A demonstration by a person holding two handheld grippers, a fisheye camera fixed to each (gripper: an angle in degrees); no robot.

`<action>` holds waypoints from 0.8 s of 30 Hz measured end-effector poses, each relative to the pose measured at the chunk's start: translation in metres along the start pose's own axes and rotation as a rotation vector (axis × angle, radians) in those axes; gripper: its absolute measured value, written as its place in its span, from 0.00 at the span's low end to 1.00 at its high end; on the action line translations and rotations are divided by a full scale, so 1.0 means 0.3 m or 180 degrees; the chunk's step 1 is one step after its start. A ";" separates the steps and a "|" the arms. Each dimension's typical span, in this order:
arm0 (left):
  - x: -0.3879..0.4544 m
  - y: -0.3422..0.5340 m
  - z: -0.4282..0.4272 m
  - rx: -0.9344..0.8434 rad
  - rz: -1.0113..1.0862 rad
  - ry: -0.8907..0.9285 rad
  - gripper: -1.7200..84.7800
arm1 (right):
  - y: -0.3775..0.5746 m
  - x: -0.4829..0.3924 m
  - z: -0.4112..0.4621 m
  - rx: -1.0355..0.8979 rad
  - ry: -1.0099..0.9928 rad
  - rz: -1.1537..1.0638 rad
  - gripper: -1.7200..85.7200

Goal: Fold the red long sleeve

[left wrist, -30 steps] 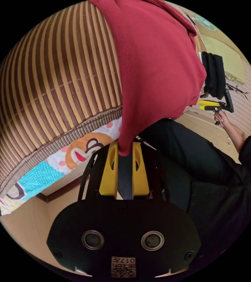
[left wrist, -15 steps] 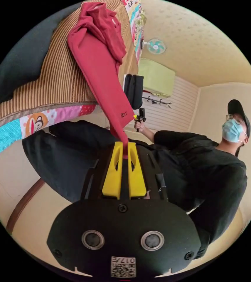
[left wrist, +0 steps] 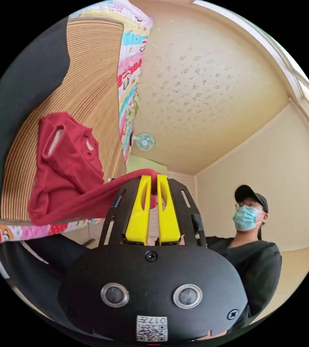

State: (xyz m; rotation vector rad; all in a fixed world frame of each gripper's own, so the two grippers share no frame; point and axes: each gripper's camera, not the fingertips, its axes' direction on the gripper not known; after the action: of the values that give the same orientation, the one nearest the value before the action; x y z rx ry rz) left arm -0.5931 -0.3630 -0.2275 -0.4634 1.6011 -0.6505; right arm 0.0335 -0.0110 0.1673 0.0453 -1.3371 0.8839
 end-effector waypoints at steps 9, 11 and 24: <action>-0.072 -0.045 0.454 -0.0276 0.0711 -0.2437 0.12 | -0.071 0.028 0.397 -0.0706 0.2440 -0.0309 0.09; -0.153 0.013 0.507 -0.0398 0.0551 -0.2941 0.12 | -0.034 0.078 0.497 -0.1267 0.3439 -0.0586 0.07; -0.582 0.360 0.306 0.0518 -0.0804 -0.2189 0.18 | 0.245 0.073 0.919 -0.1969 0.4725 -0.2506 0.03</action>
State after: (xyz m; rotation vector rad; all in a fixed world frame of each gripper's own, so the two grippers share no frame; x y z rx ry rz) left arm -0.4708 -0.1831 -0.1702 -0.6861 0.8410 -0.7056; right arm -0.2349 -0.0879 0.2305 -0.4564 -0.0497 -0.2820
